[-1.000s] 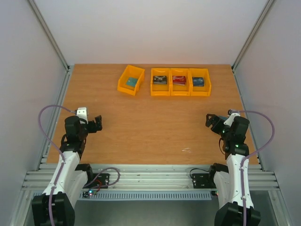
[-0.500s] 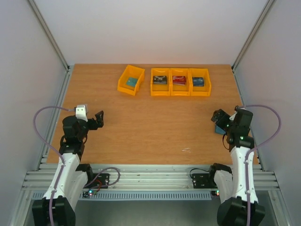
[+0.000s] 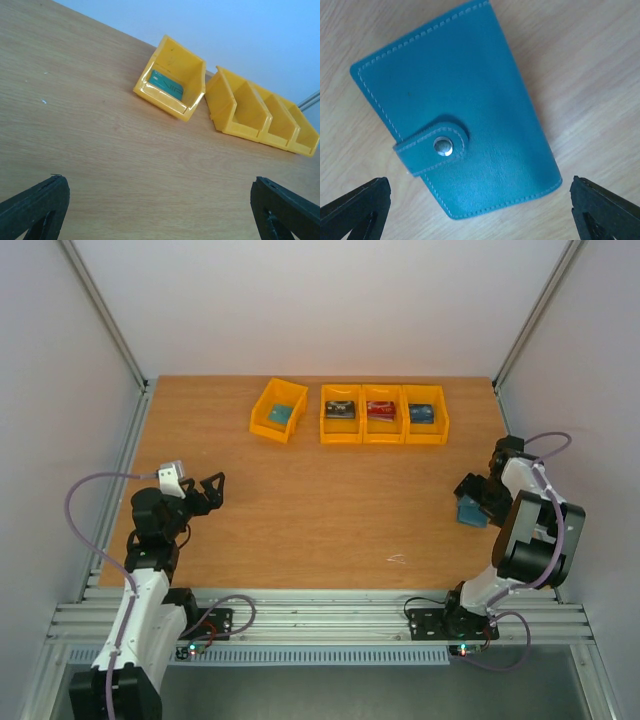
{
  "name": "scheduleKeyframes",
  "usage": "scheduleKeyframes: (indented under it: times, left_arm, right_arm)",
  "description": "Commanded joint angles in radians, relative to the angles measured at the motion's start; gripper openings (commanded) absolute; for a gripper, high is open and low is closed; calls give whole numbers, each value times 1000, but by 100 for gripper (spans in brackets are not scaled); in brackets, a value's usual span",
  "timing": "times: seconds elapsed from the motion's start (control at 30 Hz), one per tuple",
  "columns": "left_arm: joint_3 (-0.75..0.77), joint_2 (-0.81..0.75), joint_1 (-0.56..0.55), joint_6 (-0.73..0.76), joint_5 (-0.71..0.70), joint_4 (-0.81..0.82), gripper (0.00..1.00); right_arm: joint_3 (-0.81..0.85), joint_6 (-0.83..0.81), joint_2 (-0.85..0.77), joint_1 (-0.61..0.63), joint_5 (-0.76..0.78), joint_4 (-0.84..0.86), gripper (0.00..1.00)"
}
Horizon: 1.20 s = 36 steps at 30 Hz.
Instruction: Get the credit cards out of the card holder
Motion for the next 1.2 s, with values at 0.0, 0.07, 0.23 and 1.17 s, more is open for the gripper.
scheduleKeyframes:
  times: [0.0,0.07,0.23,1.17]
  left_arm:
    - [-25,-22,7,-20,24,45,99]
    - [-31,-22,6,-18,24,60,99]
    - [-34,-15,7,-15,18,74,99]
    - [-42,18,7,-22,20,93,99]
  right_arm:
    - [95,-43,78,-7,22,-63,99]
    - [100,-43,109,-7,22,-69,99]
    - [107,-71,151,-7,83,-62,99]
    - [225,-180,319,-7,-12,-73,76]
